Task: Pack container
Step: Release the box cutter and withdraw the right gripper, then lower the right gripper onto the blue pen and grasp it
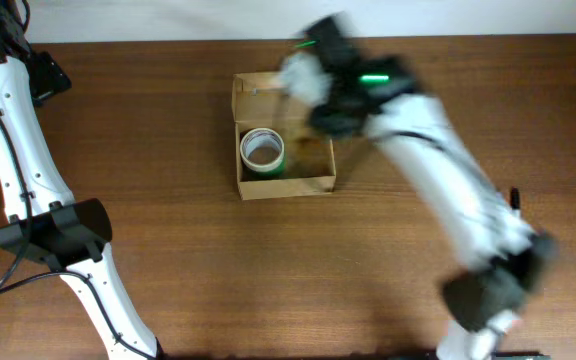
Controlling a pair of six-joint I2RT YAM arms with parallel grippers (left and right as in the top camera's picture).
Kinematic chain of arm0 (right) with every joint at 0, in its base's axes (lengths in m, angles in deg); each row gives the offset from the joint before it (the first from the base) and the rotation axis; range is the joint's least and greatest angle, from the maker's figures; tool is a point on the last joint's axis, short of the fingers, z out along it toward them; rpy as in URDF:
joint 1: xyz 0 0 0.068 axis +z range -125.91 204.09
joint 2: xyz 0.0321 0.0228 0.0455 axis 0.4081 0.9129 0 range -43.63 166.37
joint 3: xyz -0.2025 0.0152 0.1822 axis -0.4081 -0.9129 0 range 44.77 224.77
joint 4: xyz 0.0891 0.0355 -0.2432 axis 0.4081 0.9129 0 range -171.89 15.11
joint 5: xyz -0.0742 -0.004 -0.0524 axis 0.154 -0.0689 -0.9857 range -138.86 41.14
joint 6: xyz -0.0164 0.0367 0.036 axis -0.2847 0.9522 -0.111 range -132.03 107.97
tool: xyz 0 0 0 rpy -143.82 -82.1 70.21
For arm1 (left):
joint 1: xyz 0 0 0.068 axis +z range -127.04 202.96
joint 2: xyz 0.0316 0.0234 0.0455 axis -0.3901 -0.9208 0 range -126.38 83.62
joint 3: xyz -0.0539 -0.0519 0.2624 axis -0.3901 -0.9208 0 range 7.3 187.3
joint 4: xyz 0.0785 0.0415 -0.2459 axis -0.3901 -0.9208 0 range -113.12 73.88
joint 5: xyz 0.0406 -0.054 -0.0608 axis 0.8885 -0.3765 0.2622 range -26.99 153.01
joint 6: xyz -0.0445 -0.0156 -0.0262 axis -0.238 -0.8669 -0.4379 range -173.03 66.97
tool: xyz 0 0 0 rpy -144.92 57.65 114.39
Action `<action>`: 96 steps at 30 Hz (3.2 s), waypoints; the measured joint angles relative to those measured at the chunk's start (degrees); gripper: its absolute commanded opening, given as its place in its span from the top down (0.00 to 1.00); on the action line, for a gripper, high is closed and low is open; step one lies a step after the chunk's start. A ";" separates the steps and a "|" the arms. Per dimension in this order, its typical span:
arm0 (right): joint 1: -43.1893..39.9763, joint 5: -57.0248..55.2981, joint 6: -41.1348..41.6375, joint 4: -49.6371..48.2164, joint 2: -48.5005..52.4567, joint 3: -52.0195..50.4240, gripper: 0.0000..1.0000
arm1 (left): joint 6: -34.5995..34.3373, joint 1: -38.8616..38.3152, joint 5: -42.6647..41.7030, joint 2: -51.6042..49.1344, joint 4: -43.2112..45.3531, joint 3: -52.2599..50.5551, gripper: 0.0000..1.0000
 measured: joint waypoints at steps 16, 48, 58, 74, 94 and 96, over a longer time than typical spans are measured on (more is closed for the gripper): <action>-42.03 12.63 21.92 -5.77 -11.69 -36.00 0.26 | -0.02 0.00 0.00 0.00 -0.02 0.00 0.00; -49.90 10.23 24.96 -11.32 -3.74 -43.50 0.32 | -0.02 0.00 0.00 0.00 -0.02 0.00 0.00; -49.96 8.13 25.09 -13.99 -3.56 -43.85 0.32 | -0.02 0.00 0.00 0.00 -0.02 0.00 0.00; -50.03 7.98 25.31 -15.10 3.58 -43.91 0.55 | -0.02 0.00 0.00 0.00 -0.02 0.00 0.00; -50.01 8.35 27.39 -16.04 3.76 -43.91 0.96 | -0.02 0.00 0.00 0.00 -0.02 0.00 0.00; -50.01 8.35 27.98 -15.89 3.67 -43.71 0.96 | -0.02 0.00 0.00 0.00 -0.02 0.00 0.00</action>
